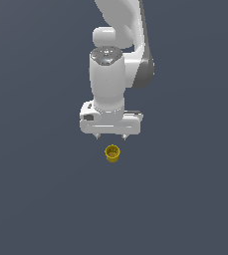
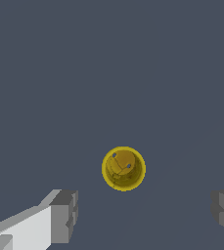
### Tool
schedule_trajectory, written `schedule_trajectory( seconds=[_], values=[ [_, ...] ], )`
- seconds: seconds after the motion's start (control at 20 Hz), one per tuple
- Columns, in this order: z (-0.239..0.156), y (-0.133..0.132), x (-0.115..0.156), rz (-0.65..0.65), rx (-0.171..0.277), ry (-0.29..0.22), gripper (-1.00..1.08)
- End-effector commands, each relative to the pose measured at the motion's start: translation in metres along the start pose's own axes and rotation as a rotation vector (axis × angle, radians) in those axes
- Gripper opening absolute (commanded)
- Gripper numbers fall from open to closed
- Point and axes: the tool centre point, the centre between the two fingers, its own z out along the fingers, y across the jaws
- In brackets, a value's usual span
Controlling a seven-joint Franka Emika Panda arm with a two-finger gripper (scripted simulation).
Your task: Pick up the object and move it to a goal position.
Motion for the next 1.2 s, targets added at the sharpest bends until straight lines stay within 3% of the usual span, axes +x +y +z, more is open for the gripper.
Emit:
schedule_trajectory(
  seconds=[0.0, 0.45, 1.15],
  values=[
    [-0.002, 0.001, 0.001, 0.002, 0.000, 0.002, 1.00],
    [0.015, 0.001, -0.001, -0.055, -0.006, -0.011, 1.00],
    [0.090, -0.001, -0.017, -0.320, -0.012, -0.072, 1.00]
  ],
)
